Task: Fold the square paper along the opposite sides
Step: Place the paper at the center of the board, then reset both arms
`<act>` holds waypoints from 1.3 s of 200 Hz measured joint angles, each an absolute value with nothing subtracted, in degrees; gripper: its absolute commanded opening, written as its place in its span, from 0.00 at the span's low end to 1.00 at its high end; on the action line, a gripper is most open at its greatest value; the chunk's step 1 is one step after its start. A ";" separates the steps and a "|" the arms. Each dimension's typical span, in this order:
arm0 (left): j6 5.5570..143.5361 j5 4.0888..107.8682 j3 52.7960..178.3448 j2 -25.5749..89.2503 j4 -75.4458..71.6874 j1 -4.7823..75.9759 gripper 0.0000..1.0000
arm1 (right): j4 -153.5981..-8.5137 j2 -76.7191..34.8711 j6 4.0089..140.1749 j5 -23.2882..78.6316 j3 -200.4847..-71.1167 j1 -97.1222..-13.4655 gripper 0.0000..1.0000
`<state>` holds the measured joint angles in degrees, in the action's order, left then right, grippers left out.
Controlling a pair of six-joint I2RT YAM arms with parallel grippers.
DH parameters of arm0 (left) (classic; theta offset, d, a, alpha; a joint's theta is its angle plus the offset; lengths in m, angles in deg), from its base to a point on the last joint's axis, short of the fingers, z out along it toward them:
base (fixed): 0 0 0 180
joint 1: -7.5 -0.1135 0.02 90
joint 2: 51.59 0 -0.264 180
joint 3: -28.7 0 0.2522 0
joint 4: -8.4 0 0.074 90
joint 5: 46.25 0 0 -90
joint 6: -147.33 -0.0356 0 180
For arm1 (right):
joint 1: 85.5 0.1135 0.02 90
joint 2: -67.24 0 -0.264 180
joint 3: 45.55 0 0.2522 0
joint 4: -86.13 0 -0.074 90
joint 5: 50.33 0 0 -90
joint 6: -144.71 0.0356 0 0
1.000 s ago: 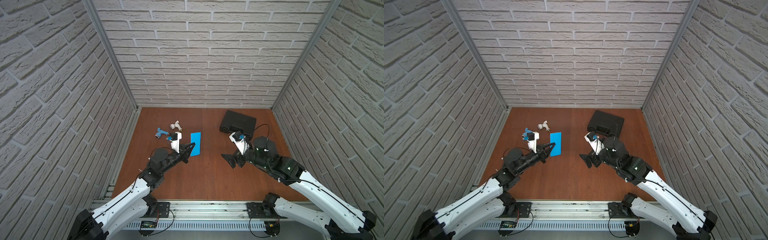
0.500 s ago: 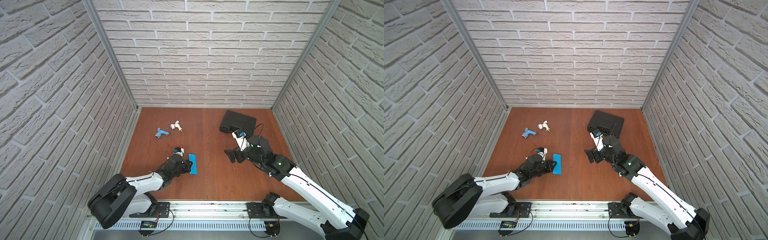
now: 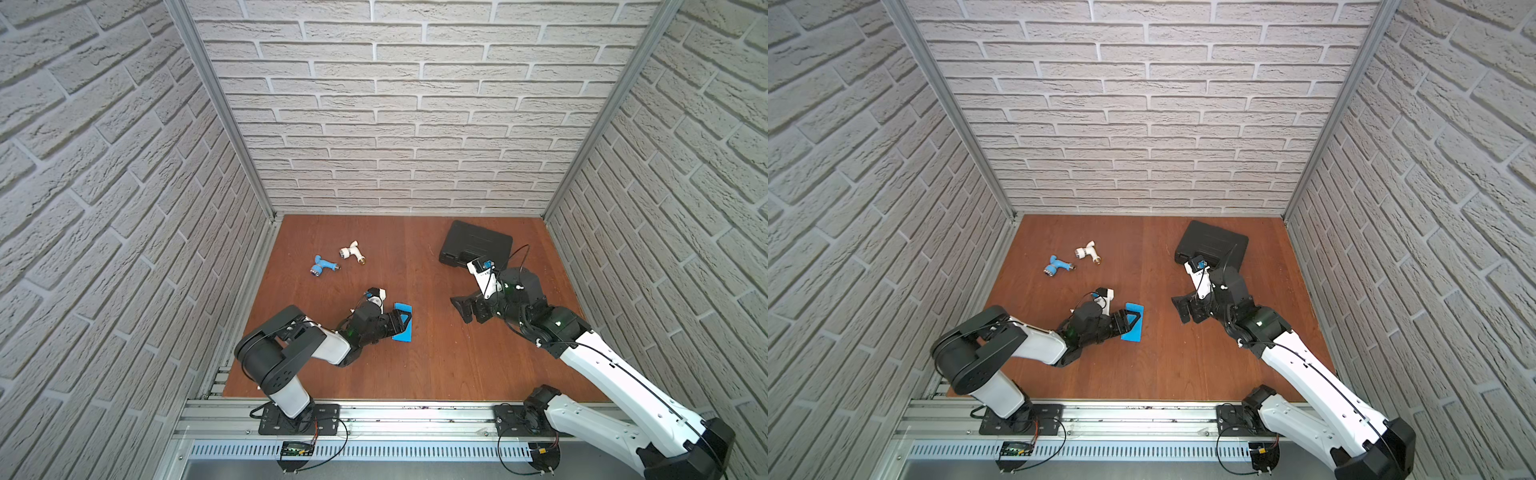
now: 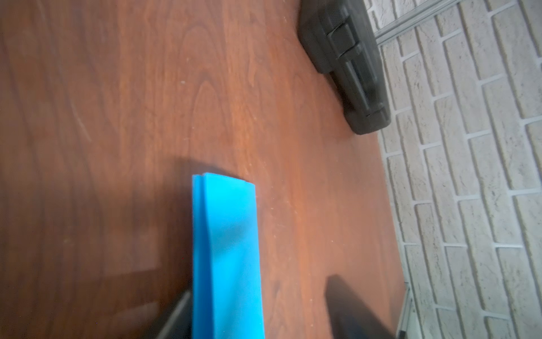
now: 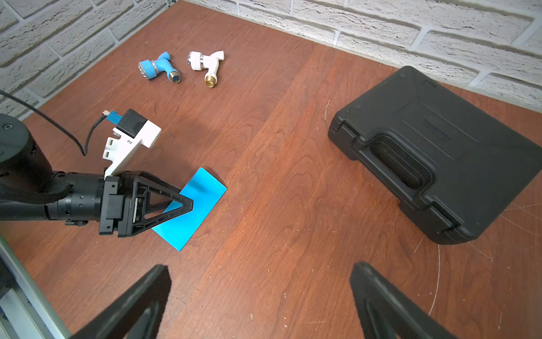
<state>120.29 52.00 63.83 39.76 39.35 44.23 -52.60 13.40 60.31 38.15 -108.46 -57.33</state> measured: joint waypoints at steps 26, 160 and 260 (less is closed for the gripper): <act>117.99 46.78 67.26 32.37 22.36 45.06 0.98 | -52.71 13.44 60.34 37.12 -108.46 -57.88 1.00; 71.11 2.45 67.42 2.84 4.57 25.32 0.98 | -78.30 4.08 57.32 60.71 -96.85 -70.99 0.99; 56.18 31.02 55.53 38.19 51.78 7.49 0.98 | -127.98 -22.03 51.79 48.73 -78.34 -84.59 0.99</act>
